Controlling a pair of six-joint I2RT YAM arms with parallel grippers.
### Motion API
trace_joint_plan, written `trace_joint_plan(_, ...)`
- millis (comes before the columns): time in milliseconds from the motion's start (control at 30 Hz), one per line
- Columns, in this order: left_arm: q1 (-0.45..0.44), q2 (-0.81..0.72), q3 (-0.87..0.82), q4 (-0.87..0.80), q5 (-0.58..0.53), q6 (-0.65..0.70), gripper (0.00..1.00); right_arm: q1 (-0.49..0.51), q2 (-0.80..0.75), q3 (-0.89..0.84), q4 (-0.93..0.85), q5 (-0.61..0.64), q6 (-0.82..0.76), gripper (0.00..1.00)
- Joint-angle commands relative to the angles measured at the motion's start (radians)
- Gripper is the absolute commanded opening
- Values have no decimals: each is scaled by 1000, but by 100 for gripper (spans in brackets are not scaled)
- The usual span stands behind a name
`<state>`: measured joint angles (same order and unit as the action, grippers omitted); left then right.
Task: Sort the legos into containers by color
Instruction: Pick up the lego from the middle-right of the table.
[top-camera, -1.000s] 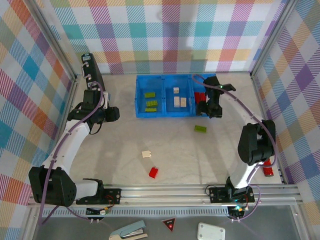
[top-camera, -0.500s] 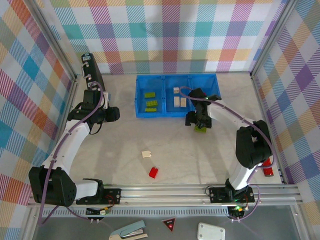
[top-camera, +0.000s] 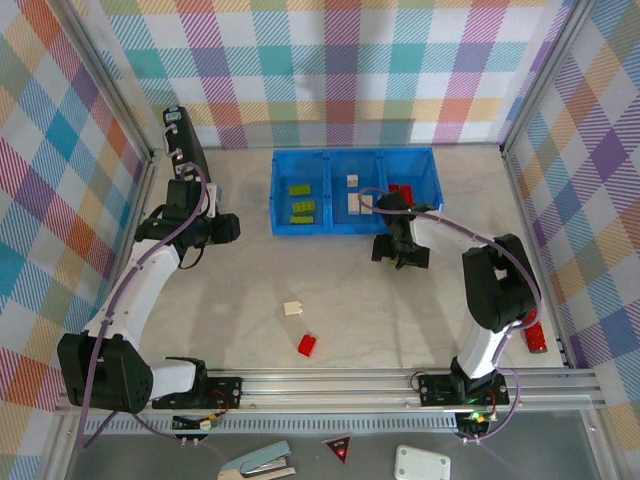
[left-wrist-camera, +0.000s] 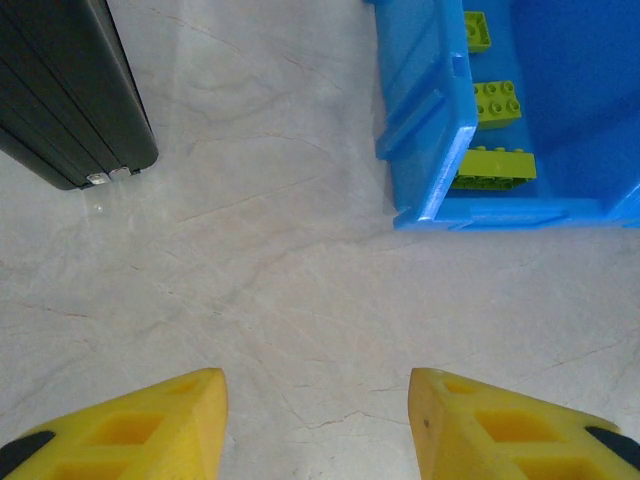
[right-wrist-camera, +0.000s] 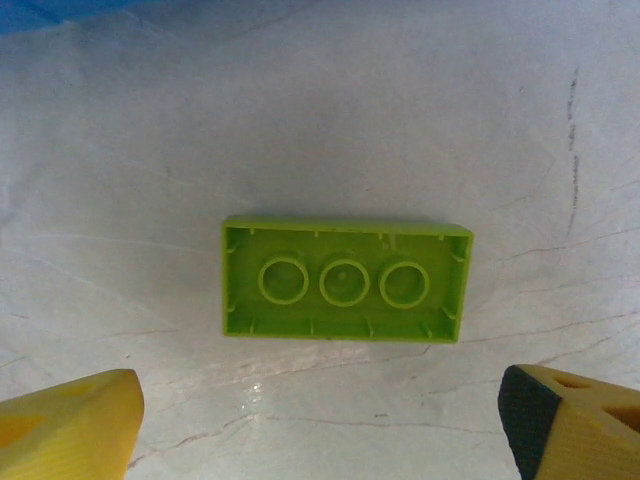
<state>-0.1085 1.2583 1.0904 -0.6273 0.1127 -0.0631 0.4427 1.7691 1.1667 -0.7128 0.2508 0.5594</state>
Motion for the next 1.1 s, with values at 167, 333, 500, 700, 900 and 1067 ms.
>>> trace_joint_plan(167, 10, 11, -5, -3, 9, -10, 51, -13, 52, -42, 88, -16, -31, 89)
trace_joint_plan(333, 10, 19, -6, -5, 10, -9, 51, -22, 67, -42, 96, -10, -38, 87)
trace_joint_plan(500, 10, 24, -4, -5, 8, -9, 51, -31, 71, -41, 100, 6, -28, 83)
trace_joint_plan(700, 10, 33, 0, -6, 7, -9, 51, -50, 73, -42, 113, 7, -21, 80)
trace_joint_plan(900, 10, 34, 2, -8, -2, -6, 51, -62, 74, -41, 127, 2, -29, 78)
trace_joint_plan(1067, 9, 37, 2, -8, -4, -6, 51, -66, 92, -25, 131, -1, -36, 76)
